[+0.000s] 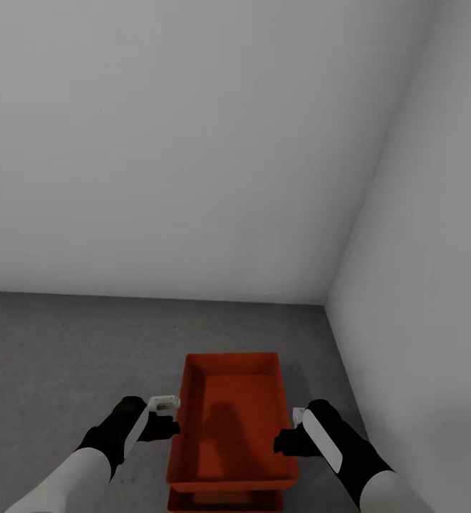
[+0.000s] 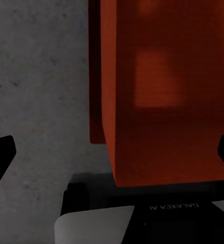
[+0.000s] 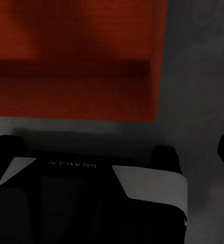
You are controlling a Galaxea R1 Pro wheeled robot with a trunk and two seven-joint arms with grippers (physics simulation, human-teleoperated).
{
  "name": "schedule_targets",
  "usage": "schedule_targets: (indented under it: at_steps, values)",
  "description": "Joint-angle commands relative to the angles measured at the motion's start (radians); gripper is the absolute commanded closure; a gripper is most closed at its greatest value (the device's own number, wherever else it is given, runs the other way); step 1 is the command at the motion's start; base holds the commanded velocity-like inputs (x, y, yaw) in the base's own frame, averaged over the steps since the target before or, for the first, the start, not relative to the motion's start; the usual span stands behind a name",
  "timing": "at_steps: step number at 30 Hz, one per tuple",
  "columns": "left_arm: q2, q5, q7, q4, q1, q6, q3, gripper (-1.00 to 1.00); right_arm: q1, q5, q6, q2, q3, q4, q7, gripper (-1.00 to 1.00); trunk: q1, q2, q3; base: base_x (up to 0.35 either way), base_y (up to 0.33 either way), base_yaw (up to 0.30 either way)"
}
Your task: Move the two storage containers from the living room to the garage. In the garage, place one container on the floor and stack the other container on top of it (either order is fine).
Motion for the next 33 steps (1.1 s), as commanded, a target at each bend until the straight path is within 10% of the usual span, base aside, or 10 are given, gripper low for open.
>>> schedule_targets:
  at_steps: [1,33]
  values:
    - [-0.001,-0.003,-0.004,-0.002,-0.001,0.006,0.007,-1.00,-0.001,-0.010,0.002,-0.001,0.004,-0.001,-0.009,-1.00,0.000,0.000,0.001,0.000,0.000,0.000]
    - [-0.001,-0.003,-0.004,-0.002,0.000,0.006,0.007,-1.00,-0.001,-0.010,0.002,-0.001,0.004,-0.001,-0.009,-1.00,0.000,0.000,0.050,-0.058,0.000,0.000]
